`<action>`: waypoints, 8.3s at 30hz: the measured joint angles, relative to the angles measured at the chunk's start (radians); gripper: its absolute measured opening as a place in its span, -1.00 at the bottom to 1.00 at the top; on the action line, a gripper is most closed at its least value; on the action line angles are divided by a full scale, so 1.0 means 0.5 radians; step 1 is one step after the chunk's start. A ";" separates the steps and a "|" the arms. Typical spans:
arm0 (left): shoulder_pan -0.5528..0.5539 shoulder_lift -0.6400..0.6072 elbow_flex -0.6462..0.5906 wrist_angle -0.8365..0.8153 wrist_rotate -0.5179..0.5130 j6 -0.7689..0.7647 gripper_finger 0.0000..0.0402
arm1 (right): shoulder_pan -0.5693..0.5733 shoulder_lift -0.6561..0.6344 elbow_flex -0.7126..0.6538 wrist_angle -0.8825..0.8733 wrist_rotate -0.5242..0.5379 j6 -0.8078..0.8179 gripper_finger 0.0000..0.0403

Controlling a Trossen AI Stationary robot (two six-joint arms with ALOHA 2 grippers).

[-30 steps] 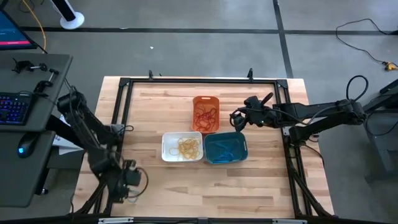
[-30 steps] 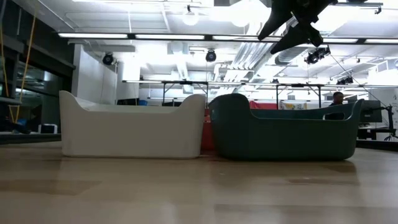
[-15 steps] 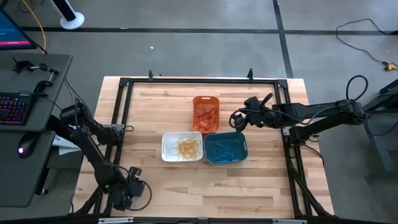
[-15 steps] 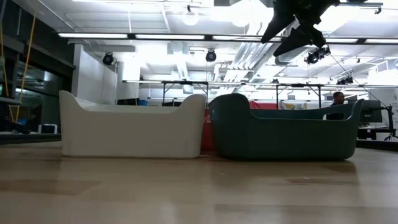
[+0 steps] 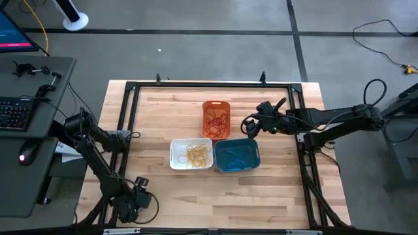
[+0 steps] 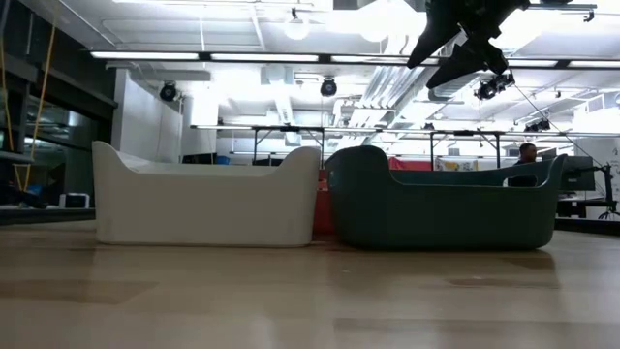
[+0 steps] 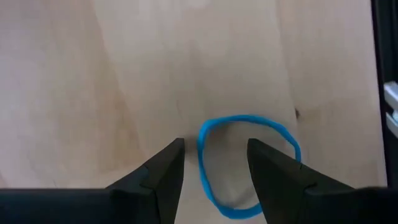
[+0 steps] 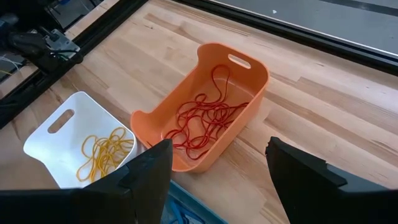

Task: Sort rubber bands into baskets
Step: Put the blue rubber band into the blue bin, then return to Home Position

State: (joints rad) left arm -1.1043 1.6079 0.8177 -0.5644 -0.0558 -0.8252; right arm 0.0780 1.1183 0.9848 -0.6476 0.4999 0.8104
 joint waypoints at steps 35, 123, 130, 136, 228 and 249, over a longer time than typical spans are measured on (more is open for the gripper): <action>0.326 -0.163 -0.017 -0.568 -0.119 -0.048 -1.00 | 0.000 0.000 0.000 -0.047 -0.004 0.000 0.23; 2.305 -1.833 -1.363 2.267 -0.236 0.139 -1.00 | 0.001 0.001 -0.001 0.185 -0.092 0.131 -0.49; 2.253 -2.105 -1.570 2.289 -0.257 0.116 -1.00 | 0.001 0.001 -0.001 0.251 -0.236 0.201 -0.90; 2.253 -2.337 -1.617 2.072 -0.259 0.136 -1.00 | 0.002 0.001 -0.001 0.321 -0.455 0.173 -0.98; 2.159 -3.210 -1.620 1.189 -0.199 0.138 -1.00 | -0.247 -2.197 -1.950 1.439 -1.000 -0.905 -1.00; 2.117 -3.211 -1.620 1.167 -0.059 1.340 -1.00 | -0.247 -2.197 -1.951 1.327 -0.999 -0.905 -1.00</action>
State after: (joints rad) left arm -0.0458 0.0025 0.0078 0.0193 -0.0853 -0.1552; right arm -0.0456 0.0200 0.0093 0.0158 0.0002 0.3580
